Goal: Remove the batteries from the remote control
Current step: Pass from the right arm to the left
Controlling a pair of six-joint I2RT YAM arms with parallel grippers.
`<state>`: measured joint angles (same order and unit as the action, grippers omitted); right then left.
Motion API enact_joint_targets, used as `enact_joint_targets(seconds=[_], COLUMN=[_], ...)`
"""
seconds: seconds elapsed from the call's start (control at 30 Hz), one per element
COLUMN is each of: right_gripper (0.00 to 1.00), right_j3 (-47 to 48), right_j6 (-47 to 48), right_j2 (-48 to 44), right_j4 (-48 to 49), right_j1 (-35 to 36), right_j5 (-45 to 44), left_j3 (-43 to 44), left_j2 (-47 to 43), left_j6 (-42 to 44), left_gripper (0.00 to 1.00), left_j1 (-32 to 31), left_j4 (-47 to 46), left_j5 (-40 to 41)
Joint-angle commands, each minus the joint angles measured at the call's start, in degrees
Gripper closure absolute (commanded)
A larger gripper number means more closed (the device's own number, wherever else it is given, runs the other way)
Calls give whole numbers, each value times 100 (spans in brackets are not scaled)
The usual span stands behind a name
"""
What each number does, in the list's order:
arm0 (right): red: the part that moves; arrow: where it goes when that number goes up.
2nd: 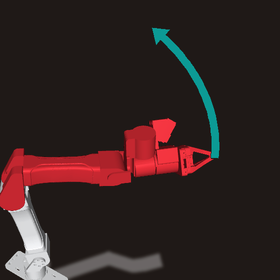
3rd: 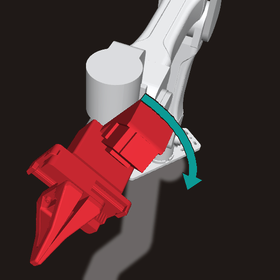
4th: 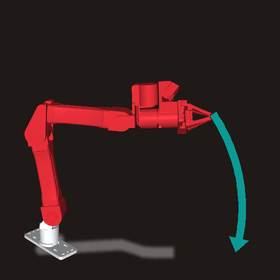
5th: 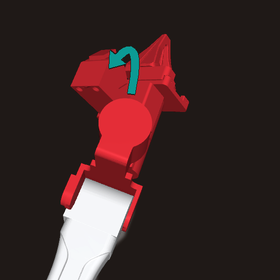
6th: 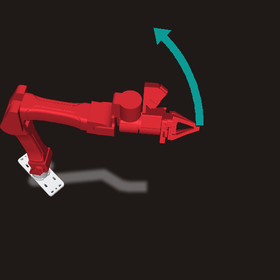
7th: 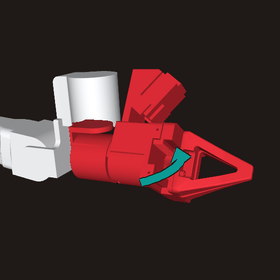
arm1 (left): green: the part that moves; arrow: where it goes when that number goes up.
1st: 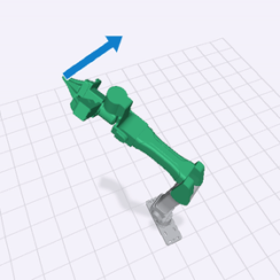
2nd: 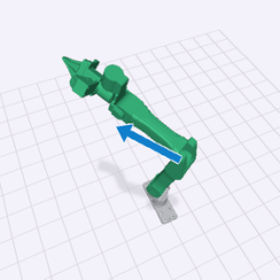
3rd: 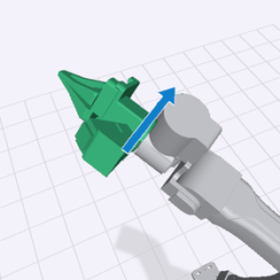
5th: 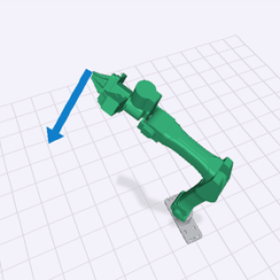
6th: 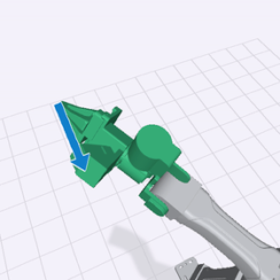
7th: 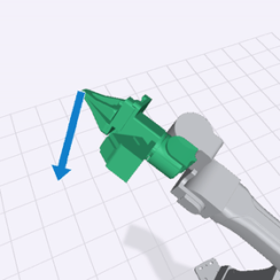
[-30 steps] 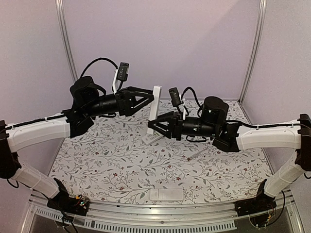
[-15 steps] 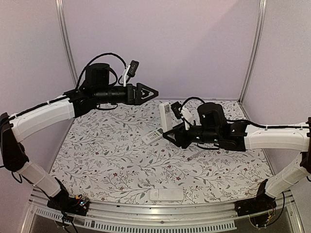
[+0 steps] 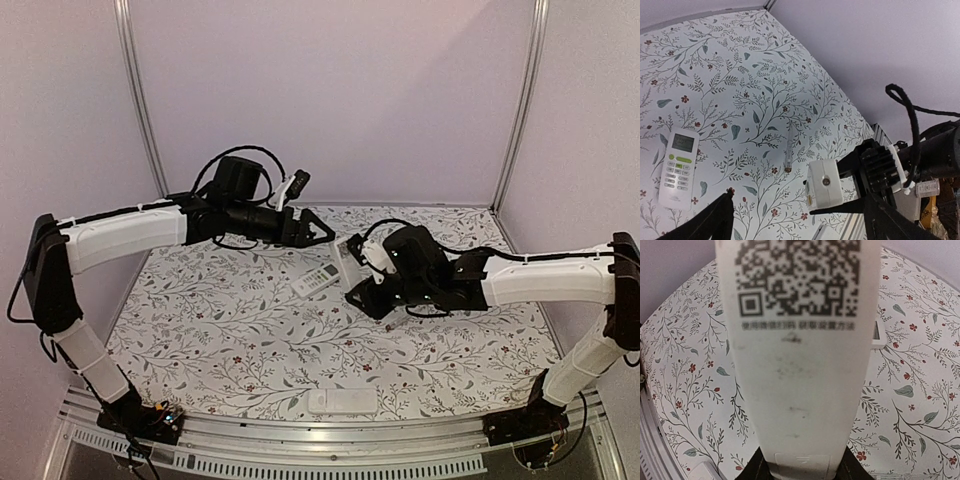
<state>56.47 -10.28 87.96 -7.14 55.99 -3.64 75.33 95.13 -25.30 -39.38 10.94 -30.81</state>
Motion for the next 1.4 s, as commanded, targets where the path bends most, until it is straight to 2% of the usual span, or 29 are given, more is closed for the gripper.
enact_joint_targets(seconds=[0.0,0.07,0.17,0.43,0.67,1.07,1.23,1.37], right_gripper=[80,80,80,80,80,78,67,39], right_j3=[288,316,353,541,862,1019,838,314], right_j6=[-24,-21,-11,-40,21,-24,-81,-339], right_j2=[148,174,193,414,763,1082,1027,632], right_j4=[-65,-65,-96,-167,-360,-348,-82,602], right_j1=[29,33,27,42,169,246,246,246], right_j5=[-114,-73,-41,-67,-319,-566,-653,-742], left_j3=[-14,-7,-32,-103,-289,-464,-511,-561], left_j2=[81,213,359,493,593,599,541,372], left_j6=[-35,-35,-89,-83,-113,-282,-385,-394], left_gripper=[10,13,22,31,44,75,87,100], left_j1=[-45,-62,-79,-142,-141,-123,-52,83], left_j4=[-88,-15,16,-118,-214,-383,-504,-585], left_j5=[-197,-186,-158,-142,-206,-480,-654,-597])
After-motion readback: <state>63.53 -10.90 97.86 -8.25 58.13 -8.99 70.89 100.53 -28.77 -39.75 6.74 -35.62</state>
